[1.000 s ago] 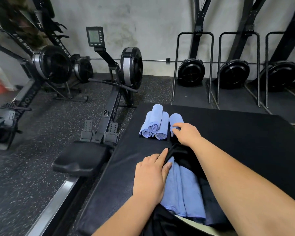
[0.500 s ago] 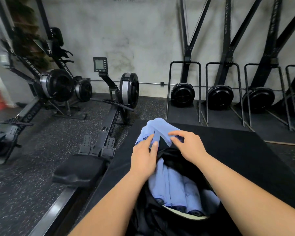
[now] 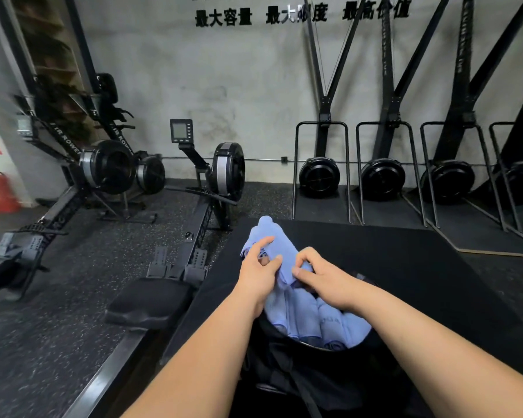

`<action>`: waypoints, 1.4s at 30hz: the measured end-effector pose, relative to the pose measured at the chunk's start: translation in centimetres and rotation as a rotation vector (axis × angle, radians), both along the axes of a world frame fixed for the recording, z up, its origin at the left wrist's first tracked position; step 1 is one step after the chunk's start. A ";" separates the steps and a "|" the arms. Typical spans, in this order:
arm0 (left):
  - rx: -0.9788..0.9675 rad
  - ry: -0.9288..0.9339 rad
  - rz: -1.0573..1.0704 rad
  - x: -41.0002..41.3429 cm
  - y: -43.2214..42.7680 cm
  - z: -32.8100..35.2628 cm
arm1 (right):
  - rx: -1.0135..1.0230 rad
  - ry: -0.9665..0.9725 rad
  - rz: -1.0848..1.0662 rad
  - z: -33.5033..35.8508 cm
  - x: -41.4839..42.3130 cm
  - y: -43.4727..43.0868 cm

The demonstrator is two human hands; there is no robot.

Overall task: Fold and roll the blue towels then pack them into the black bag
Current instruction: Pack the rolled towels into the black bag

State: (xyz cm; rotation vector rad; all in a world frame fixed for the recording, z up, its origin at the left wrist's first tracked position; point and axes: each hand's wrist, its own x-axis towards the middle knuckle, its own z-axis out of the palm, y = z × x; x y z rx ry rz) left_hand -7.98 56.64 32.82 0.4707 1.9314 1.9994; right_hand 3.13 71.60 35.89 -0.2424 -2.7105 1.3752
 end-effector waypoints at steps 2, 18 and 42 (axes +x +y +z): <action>0.042 -0.095 -0.098 1.0 -0.3 -0.3 | -0.079 -0.005 -0.074 0.3 0.1 -0.1; -0.802 0.690 -0.086 1.1 -2.3 -2.7 | -0.016 -0.272 -0.333 -3.5 1.2 1.3; -1.005 0.945 -0.215 0.1 -1.0 -5.1 | 0.259 -0.177 -0.307 -7.3 -3.6 1.0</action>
